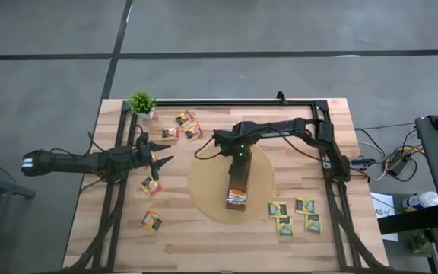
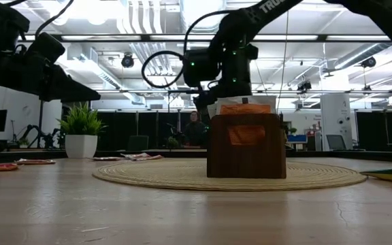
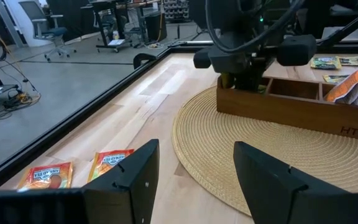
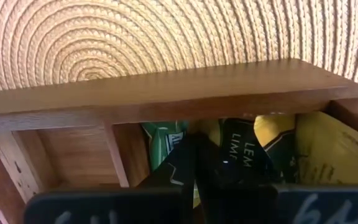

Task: Pick & Place Tea
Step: Put the yellow tea bag into the top section of the wooden organizer

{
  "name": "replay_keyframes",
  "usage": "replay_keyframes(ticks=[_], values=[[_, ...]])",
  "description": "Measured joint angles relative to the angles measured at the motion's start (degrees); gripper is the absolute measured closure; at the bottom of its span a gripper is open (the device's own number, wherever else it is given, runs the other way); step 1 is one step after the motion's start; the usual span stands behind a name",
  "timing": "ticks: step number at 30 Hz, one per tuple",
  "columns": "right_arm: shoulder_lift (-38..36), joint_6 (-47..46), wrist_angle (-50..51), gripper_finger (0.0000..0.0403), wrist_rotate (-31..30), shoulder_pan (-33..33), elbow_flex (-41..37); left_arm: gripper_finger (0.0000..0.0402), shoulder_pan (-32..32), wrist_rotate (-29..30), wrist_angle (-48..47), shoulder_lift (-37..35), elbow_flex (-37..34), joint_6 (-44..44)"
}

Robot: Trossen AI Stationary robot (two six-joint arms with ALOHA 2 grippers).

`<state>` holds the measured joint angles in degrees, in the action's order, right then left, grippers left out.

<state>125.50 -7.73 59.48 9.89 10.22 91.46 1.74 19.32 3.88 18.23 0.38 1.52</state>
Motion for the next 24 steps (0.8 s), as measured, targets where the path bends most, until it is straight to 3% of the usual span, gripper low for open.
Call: replay_keyframes(ticks=[12,24], values=[[-12.31,-4.66,-0.25,0.0394,-4.27,-0.62,1.09,0.0199,0.0,0.06,0.0,0.03,0.0,0.0],[-23.12,-8.62,0.67,0.0394,-7.17,-5.81,0.66,0.0199,0.0,0.05,-0.01,0.02,0.0,0.0]])
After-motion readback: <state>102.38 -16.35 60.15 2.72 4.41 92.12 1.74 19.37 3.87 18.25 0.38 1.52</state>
